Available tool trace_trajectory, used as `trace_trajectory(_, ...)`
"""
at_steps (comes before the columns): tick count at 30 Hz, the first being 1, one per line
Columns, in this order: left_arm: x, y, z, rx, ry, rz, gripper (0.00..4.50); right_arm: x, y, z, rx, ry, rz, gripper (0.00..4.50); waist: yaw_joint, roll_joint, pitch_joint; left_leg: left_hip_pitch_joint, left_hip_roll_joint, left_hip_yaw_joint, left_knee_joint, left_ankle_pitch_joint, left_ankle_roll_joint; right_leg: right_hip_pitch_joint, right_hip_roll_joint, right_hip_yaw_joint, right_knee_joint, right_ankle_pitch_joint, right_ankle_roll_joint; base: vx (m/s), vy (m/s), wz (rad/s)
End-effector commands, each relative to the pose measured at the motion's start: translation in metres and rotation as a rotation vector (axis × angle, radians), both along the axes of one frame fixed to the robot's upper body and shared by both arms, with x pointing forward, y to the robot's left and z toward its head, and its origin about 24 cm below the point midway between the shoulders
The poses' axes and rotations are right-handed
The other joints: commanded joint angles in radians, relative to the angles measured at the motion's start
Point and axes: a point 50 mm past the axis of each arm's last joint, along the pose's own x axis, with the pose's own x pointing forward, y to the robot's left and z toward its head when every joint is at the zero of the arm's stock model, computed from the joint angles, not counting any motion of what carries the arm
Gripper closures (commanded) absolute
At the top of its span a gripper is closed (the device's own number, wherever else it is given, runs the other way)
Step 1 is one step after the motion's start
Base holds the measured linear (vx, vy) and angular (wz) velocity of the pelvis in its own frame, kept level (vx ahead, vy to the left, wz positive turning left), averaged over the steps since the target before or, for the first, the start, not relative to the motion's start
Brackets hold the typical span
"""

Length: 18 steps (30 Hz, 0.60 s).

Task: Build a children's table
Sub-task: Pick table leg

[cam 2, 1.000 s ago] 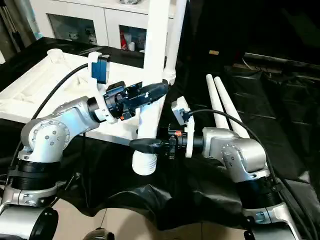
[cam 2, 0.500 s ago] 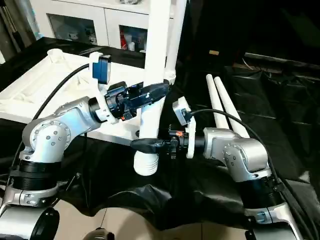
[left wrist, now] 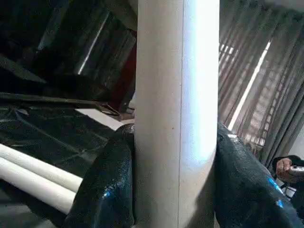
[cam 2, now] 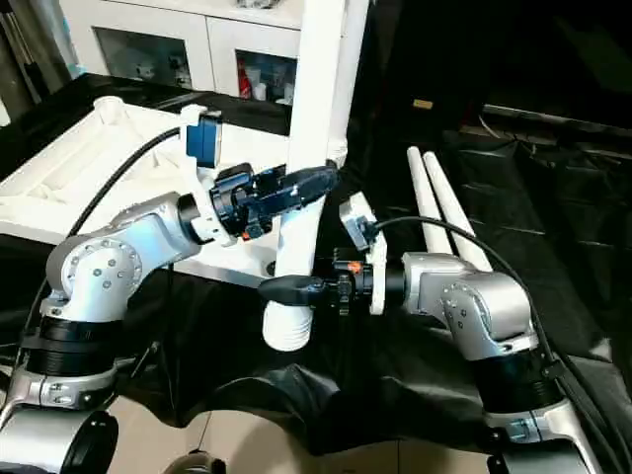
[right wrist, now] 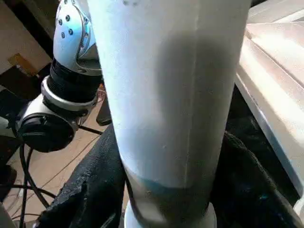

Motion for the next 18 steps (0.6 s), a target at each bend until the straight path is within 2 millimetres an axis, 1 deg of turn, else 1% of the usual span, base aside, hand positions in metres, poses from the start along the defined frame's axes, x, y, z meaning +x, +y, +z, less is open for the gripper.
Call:
trace_trajectory(1, -0.001, -0.003, 0.006, 0.002, -0.037, 0.003, 2.69, 0.0, -0.003, -0.002, -0.03, 0.009, -0.005, 2.54, 0.003, -0.007, -0.077, 0.022, 0.03, -0.016, -0.058, -0.114, -0.004, 0.051, -0.071, 0.039, -0.069, -0.111, -0.182, 0.0, 0.0, 0.0)
trace_trajectory(2, 0.002, -0.003, 0.006, 0.006, -0.028, 0.023, 2.69, 0.0, -0.003, -0.002, -0.031, 0.001, -0.012, 2.54, 0.003, -0.008, -0.076, 0.022, 0.03, -0.016, -0.058, -0.115, -0.003, 0.05, -0.07, 0.039, -0.069, -0.109, -0.183, 0.0, 0.0, 0.0)
trace_trajectory(3, 0.002, -0.003, 0.006, 0.006, -0.028, 0.023, 2.13, 0.0, -0.003, -0.002, -0.031, 0.001, -0.012, 2.54, 0.002, -0.008, -0.076, 0.022, 0.03, -0.016, -0.058, -0.116, -0.004, 0.051, -0.071, 0.039, -0.069, -0.111, -0.182, 0.0, 0.0, 0.0)
trace_trajectory(4, 0.004, -0.003, 0.005, 0.004, -0.015, 0.037, 1.99, 0.001, -0.003, -0.002, -0.031, -0.007, -0.019, 2.55, 0.003, -0.008, -0.077, 0.023, 0.029, -0.016, -0.057, -0.114, -0.004, 0.051, -0.071, 0.039, -0.069, -0.11, -0.182, 0.0, 0.0, 0.0)
trace_trajectory(6, 0.005, -0.002, 0.006, -0.016, -0.011, 0.043, 1.93, 0.003, -0.003, -0.001, -0.023, -0.025, -0.04, 2.57, 0.004, -0.008, -0.077, 0.021, 0.028, -0.015, -0.057, -0.112, -0.003, 0.052, -0.072, 0.039, -0.07, -0.106, -0.183, 0.0, 0.0, 0.0)
trace_trajectory(7, 0.007, -0.001, 0.007, -0.029, -0.021, 0.065, 1.79, 0.004, -0.002, 0.0, -0.016, -0.038, -0.059, 2.6, 0.003, -0.007, -0.076, 0.021, 0.029, -0.016, -0.057, -0.115, -0.004, 0.05, -0.071, 0.039, -0.071, -0.111, -0.182, 0.0, 0.0, 0.0)
trace_trajectory(8, 0.009, 0.0, 0.009, -0.04, -0.039, 0.102, 1.79, 0.006, -0.002, 0.001, -0.004, -0.047, -0.078, 2.6, 0.003, -0.008, -0.077, 0.021, 0.03, -0.017, -0.058, -0.116, -0.007, 0.051, -0.072, 0.038, -0.071, -0.114, -0.182, 0.0, 0.0, 0.0)
trace_trajectory(9, 0.013, 0.003, 0.011, -0.065, -0.052, 0.15, 1.56, 0.008, 0.0, 0.002, 0.015, -0.067, -0.113, 2.63, 0.002, -0.004, -0.077, 0.022, 0.031, -0.018, -0.058, -0.119, -0.007, 0.051, -0.072, 0.038, -0.072, -0.11, -0.182, 0.0, 0.0, 0.0)
trace_trajectory(10, 0.014, 0.004, 0.011, -0.078, -0.053, 0.165, 1.53, 0.009, 0.0, 0.002, 0.023, -0.076, -0.128, 2.63, 0.001, -0.007, -0.077, 0.021, 0.03, -0.017, -0.058, -0.123, -0.009, 0.051, -0.072, 0.038, -0.072, -0.109, -0.18, 0.0, 0.0, 0.0)
trace_trajectory(12, 0.017, 0.007, 0.013, -0.106, -0.052, 0.198, 1.53, 0.011, 0.001, 0.003, 0.036, -0.083, -0.152, 2.63, 0.002, -0.006, -0.079, 0.022, 0.03, -0.017, -0.058, -0.123, -0.01, 0.051, -0.073, 0.038, -0.07, -0.104, -0.181, 0.0, 0.0, 0.0)
trace_trajectory(13, 0.021, 0.011, 0.016, -0.149, -0.059, 0.251, 1.53, 0.013, 0.002, 0.003, 0.053, -0.093, -0.189, 2.63, 0.002, -0.006, -0.078, 0.022, 0.029, -0.017, -0.058, -0.122, -0.011, 0.051, -0.072, 0.038, -0.071, -0.1, -0.181, 0.0, 0.0, 0.0)
trace_trajectory(16, 0.026, 0.018, 0.018, -0.177, -0.069, 0.309, 1.53, 0.015, 0.003, 0.001, 0.065, -0.11, -0.247, 2.63, 0.001, 0.004, -0.079, 0.023, 0.029, -0.018, -0.058, -0.127, -0.015, 0.051, -0.07, 0.038, -0.068, -0.078, -0.187, 0.0, 0.0, 0.0)
trace_trajectory(17, 0.028, 0.023, 0.018, -0.179, -0.078, 0.343, 1.53, 0.017, 0.002, 0.0, 0.066, -0.123, -0.294, 2.63, 0.0, 0.001, -0.079, 0.022, 0.029, -0.018, -0.059, -0.134, -0.017, 0.051, -0.07, 0.038, -0.071, -0.081, -0.182, 0.0, 0.0, 0.0)
trace_trajectory(18, 0.03, 0.026, 0.016, -0.166, -0.083, 0.357, 1.53, 0.019, 0.001, 0.0, 0.066, -0.135, -0.332, 2.63, 0.0, 0.003, -0.08, 0.024, 0.028, -0.018, -0.059, -0.135, -0.019, 0.05, -0.071, 0.038, -0.07, -0.081, -0.181, 0.0, 0.0, 0.0)
